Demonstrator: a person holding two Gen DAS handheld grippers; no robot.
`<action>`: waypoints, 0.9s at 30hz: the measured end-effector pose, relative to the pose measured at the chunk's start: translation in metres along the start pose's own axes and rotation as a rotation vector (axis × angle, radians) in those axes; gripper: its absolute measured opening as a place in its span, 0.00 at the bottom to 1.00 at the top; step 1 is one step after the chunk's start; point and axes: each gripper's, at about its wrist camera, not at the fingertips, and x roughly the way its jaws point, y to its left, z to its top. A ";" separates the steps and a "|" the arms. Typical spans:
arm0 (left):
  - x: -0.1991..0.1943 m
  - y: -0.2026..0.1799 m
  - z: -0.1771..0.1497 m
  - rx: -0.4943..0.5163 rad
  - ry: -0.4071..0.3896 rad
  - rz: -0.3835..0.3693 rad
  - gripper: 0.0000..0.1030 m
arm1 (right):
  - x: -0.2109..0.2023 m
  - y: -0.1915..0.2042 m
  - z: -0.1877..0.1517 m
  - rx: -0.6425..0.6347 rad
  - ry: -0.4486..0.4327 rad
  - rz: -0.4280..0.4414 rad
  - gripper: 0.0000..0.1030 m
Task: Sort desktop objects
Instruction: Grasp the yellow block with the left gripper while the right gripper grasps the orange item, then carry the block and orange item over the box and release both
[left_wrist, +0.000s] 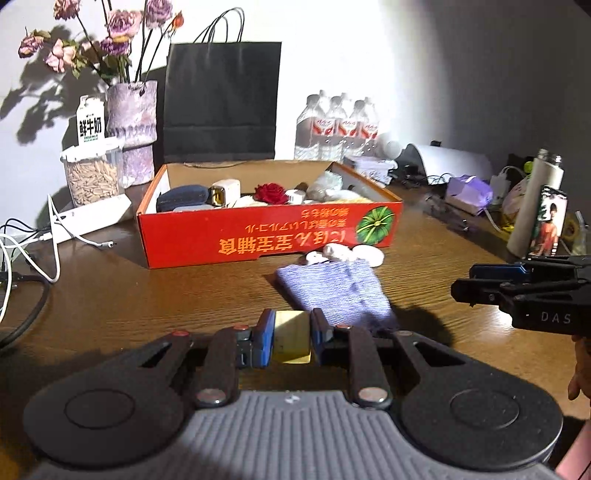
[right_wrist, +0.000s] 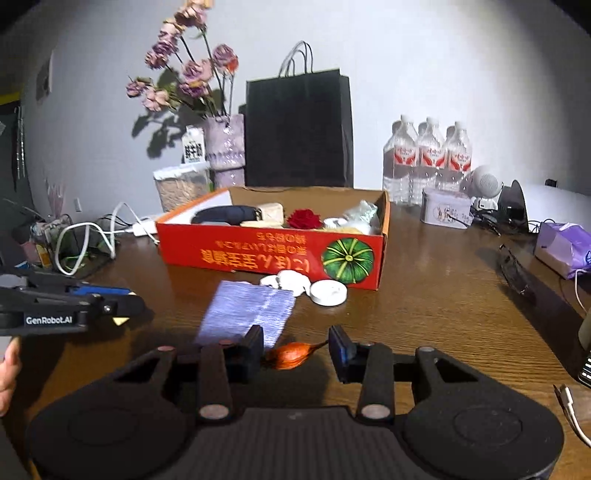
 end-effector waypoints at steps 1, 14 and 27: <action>-0.004 -0.001 0.000 0.002 -0.006 -0.002 0.21 | -0.004 0.002 0.000 0.002 -0.010 0.002 0.36; 0.013 0.022 0.060 0.013 -0.087 -0.038 0.21 | -0.001 0.016 0.044 -0.081 -0.086 0.029 0.36; 0.203 0.074 0.166 -0.023 0.133 0.058 0.21 | 0.195 -0.039 0.168 0.099 0.128 0.092 0.36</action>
